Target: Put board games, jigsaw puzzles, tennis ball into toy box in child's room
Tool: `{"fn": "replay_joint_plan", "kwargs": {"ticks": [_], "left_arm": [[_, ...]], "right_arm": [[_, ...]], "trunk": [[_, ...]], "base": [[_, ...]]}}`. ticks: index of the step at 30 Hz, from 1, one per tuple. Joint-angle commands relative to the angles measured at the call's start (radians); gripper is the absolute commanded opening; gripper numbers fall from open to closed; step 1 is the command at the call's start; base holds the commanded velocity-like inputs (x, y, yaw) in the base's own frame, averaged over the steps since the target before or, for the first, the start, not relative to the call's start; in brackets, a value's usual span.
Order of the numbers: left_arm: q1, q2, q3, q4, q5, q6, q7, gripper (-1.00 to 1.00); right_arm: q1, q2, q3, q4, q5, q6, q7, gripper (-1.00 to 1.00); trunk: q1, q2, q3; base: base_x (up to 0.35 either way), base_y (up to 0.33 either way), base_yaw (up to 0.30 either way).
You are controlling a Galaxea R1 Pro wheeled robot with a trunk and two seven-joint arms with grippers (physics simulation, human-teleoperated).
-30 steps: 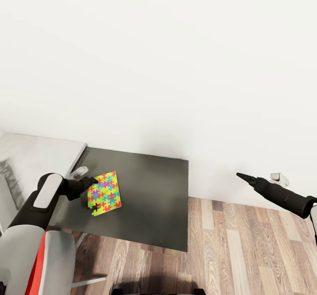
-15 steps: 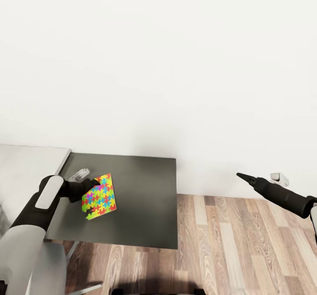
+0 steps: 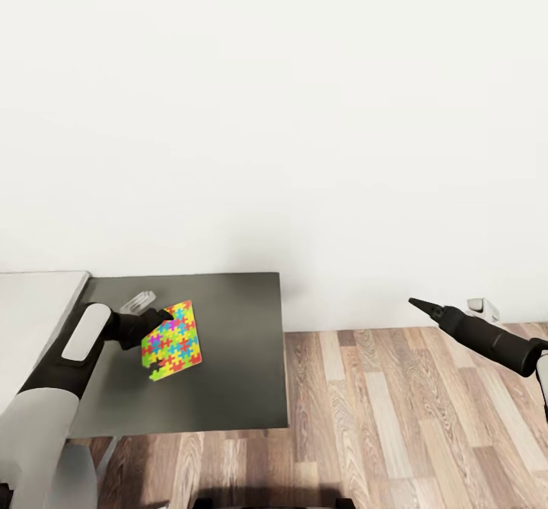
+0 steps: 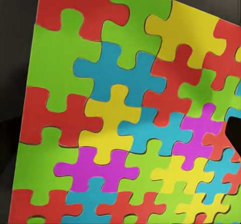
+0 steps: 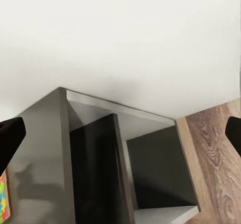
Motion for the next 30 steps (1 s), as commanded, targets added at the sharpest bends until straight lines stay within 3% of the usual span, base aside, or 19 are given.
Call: {"fn": "replay_joint_plan", "kwargs": {"ticks": [1,15,30], "left_arm": [[0.001,-0.001,0.0,0.001,0.025,0.0,0.008,1.0],[0.001,-0.002,0.0,0.001,0.026,-0.002,0.006,1.0],[0.0,-0.002,-0.001,0.001,0.026,-0.005,0.006,1.0]], "right_arm": [[-0.001,0.0,-0.001,0.0,0.01,0.005,0.01,1.0],[-0.001,0.0,-0.002,0.0,0.01,0.005,0.01,1.0],[-0.001,0.0,-0.001,0.0,0.01,0.005,0.01,1.0]], "trunk": [[0.001,-0.001,-0.002],[0.001,-0.001,-0.002],[0.001,-0.001,-0.002]], "base": [[0.0,0.0,-0.088],[0.0,0.0,-0.048],[0.0,0.0,-0.232]]}}
